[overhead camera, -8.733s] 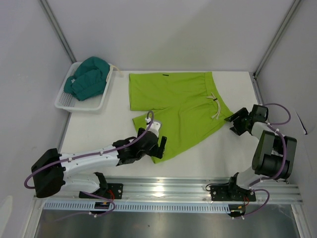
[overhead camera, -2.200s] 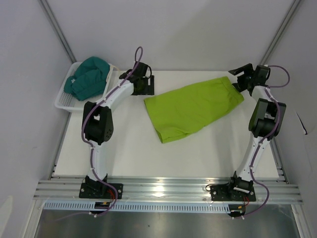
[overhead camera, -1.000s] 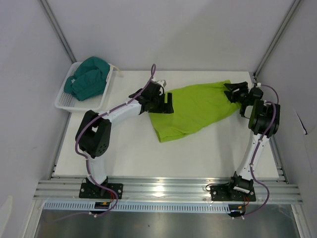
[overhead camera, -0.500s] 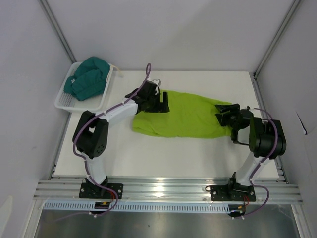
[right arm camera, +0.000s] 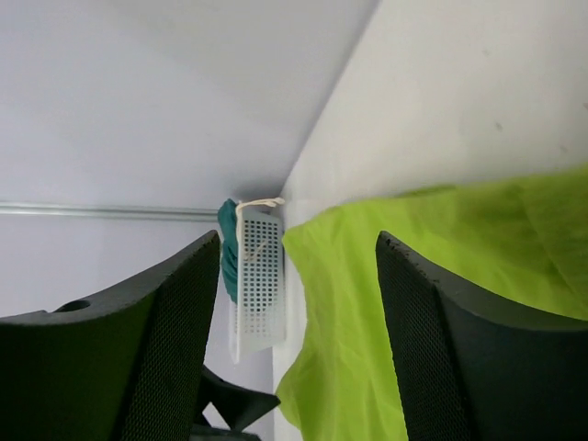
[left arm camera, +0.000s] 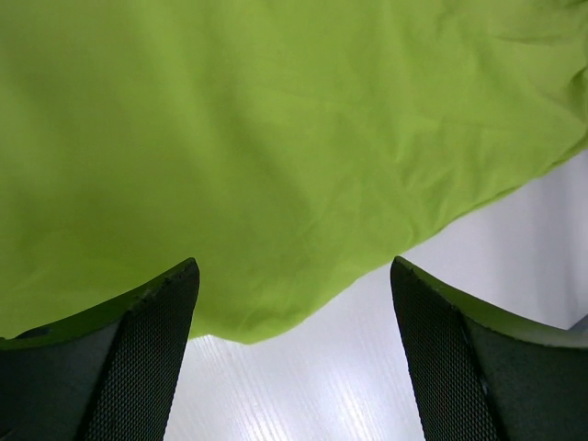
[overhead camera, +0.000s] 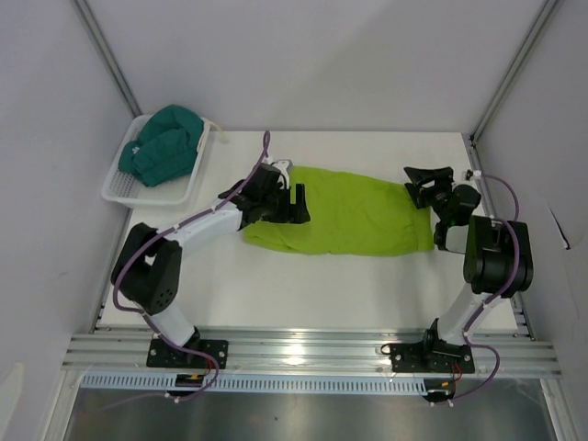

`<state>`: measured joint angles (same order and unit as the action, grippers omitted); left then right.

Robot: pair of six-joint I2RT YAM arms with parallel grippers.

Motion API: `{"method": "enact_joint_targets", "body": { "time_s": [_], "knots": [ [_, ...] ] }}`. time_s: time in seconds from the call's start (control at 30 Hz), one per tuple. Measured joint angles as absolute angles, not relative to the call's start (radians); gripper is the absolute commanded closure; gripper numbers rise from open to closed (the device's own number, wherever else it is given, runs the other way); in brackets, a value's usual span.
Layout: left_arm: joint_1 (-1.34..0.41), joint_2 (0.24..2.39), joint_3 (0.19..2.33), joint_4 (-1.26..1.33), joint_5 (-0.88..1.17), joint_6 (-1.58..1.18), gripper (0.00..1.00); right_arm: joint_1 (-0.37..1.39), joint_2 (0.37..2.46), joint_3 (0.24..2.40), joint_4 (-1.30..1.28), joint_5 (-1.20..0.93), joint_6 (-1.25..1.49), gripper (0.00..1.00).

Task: Fold and stack the shorts
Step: Fold the shorts

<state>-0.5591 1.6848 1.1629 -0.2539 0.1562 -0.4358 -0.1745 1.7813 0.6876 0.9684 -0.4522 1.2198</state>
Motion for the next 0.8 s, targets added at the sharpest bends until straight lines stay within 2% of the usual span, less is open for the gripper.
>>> {"method": "enact_joint_targets", "body": {
  "time_s": [0.2, 0.4, 0.6, 0.8],
  "knots": [
    [-0.564, 1.576, 1.099, -0.22, 0.169, -0.436, 0.13, -0.193, 1.937, 0.81, 1.106, -0.48, 1.272, 0.3],
    [-0.602, 1.515, 1.029, -0.192, 0.17, -0.436, 0.13, -0.225, 2.108, 0.818, 1.167, -0.469, 1.315, 0.29],
    [-0.62, 1.511, 0.991, -0.184, 0.172, -0.437, 0.13, -0.24, 2.171, 0.847, 1.236, -0.474, 1.338, 0.28],
    [-0.636, 1.511, 0.991, -0.18, 0.171, -0.436, 0.13, -0.25, 2.162, 0.871, 1.203, -0.492, 1.338, 0.22]
  ]
}}
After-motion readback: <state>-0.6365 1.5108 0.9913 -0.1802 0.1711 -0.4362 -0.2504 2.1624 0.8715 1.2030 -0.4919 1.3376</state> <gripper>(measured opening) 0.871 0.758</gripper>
